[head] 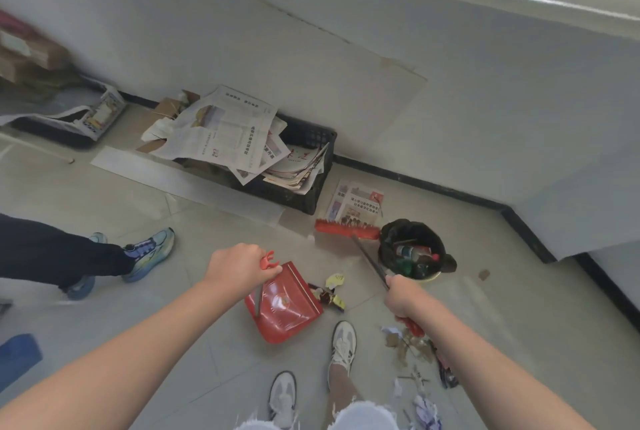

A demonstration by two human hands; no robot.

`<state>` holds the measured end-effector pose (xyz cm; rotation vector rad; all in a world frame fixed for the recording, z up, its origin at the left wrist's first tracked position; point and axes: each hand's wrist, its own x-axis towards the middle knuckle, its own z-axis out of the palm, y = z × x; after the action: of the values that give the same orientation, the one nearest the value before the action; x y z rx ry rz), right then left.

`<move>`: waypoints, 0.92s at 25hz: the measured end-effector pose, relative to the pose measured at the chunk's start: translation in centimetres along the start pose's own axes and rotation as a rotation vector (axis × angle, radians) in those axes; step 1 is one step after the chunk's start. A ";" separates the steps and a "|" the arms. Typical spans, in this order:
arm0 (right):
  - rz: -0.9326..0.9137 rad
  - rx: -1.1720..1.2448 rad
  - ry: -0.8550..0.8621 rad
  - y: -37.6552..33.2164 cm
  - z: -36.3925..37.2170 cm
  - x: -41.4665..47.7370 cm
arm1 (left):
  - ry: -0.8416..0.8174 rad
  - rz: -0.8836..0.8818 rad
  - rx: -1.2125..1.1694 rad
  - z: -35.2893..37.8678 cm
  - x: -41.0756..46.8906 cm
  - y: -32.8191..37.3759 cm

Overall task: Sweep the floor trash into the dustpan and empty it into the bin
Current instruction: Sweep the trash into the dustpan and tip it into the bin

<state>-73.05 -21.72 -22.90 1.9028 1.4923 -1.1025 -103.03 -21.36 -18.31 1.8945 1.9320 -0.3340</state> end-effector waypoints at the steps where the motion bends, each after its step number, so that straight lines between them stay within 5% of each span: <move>1: 0.002 -0.026 0.013 -0.4 1.6 0.0 | 0.001 0.014 0.016 0.5 -0.4 -0.6; 7: 0.096 0.056 -0.185 1.0 10.9 -2.0 | 0.023 0.101 0.122 4.1 -2.7 -4.2; 12: 0.022 -0.300 -0.019 7.9 15.4 -5.8 | 0.047 0.154 0.178 6.8 -4.9 -4.4; 16: 0.065 -0.420 -0.043 15.0 17.6 -9.4 | 0.030 0.194 0.216 7.0 -6.5 -1.5; 23: 0.185 -0.052 -0.040 27.9 18.6 -16.7 | 0.003 0.363 0.352 9.1 -10.3 8.4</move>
<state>-53.39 -53.61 -22.55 1.9275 1.2815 -1.0020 -93.64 -34.25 -20.80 2.4186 1.5605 -0.5876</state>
